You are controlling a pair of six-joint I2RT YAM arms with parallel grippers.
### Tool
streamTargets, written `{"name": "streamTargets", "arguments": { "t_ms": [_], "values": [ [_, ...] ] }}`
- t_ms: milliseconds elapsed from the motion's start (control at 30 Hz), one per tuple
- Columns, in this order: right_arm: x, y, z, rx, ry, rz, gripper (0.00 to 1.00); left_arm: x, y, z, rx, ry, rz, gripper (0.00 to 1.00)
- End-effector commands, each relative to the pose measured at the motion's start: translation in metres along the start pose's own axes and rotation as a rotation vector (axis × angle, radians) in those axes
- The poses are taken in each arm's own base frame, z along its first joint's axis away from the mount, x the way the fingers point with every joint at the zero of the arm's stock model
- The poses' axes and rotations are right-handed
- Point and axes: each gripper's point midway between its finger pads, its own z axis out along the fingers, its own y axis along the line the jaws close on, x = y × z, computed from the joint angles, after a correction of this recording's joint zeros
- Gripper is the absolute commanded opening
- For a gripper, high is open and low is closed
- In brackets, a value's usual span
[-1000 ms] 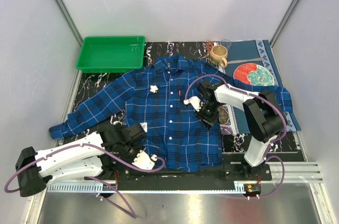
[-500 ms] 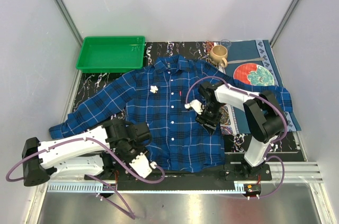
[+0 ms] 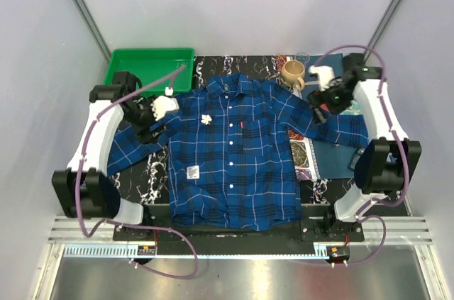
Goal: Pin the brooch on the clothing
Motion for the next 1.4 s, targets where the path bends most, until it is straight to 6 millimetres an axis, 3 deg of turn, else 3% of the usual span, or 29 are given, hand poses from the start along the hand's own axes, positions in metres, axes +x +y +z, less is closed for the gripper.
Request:
{"name": "streamTargets", "arguments": {
  "t_ms": [0, 67, 100, 167, 200, 267, 400, 467, 633, 767, 933, 1067, 1267, 1367],
  "values": [
    [0.041, -0.085, -0.028, 0.141, 0.055, 0.169, 0.90, 0.002, 0.036, 0.012, 0.003, -0.113, -0.219, 0.81],
    [0.049, -0.118, -0.042, 0.202, 0.047, 0.212, 0.89, 0.021, 0.054, 0.023, -0.012, -0.084, -0.328, 0.81],
    [0.067, -0.137, -0.041, 0.208, 0.073, 0.249, 0.89, 0.026, 0.066, 0.025, -0.033, -0.087, -0.357, 0.81],
    [0.077, -0.155, -0.044, 0.233, 0.087, 0.267, 0.86, 0.043, 0.087, 0.028, -0.061, -0.100, -0.488, 0.80],
    [0.083, -0.161, -0.039, 0.231, 0.093, 0.281, 0.85, 0.048, 0.101, 0.029, -0.099, -0.111, -0.519, 0.78],
    [0.086, -0.167, -0.028, 0.236, 0.091, 0.286, 0.78, 0.058, 0.111, 0.037, -0.097, -0.110, -0.579, 0.73],
    [0.094, -0.172, 0.006, 0.201, 0.100, 0.369, 0.56, 0.075, 0.131, 0.056, -0.171, -0.090, -0.643, 0.66],
    [0.101, -0.172, 0.021, 0.185, 0.114, 0.391, 0.50, 0.088, 0.130, 0.071, -0.160, -0.043, -0.682, 0.63],
    [0.118, -0.180, 0.046, 0.201, 0.153, 0.406, 0.47, 0.127, 0.126, 0.100, -0.161, 0.099, -0.712, 0.55],
    [0.136, -0.191, 0.057, 0.231, 0.222, 0.398, 0.47, 0.163, 0.123, 0.107, -0.190, 0.231, -0.715, 0.50],
    [0.142, -0.200, 0.060, 0.258, 0.257, 0.387, 0.47, 0.194, 0.121, 0.116, -0.190, 0.336, -0.705, 0.48],
    [0.149, -0.207, 0.060, 0.280, 0.288, 0.383, 0.47, 0.218, 0.125, 0.112, -0.219, 0.413, -0.726, 0.48],
    [0.146, -0.214, 0.055, 0.298, 0.281, 0.386, 0.47, 0.235, 0.143, 0.097, -0.289, 0.440, -0.751, 0.49],
    [0.121, -0.209, 0.041, 0.276, 0.201, 0.372, 0.48, 0.204, 0.149, 0.090, -0.280, 0.298, -0.706, 0.56]
  ]
}}
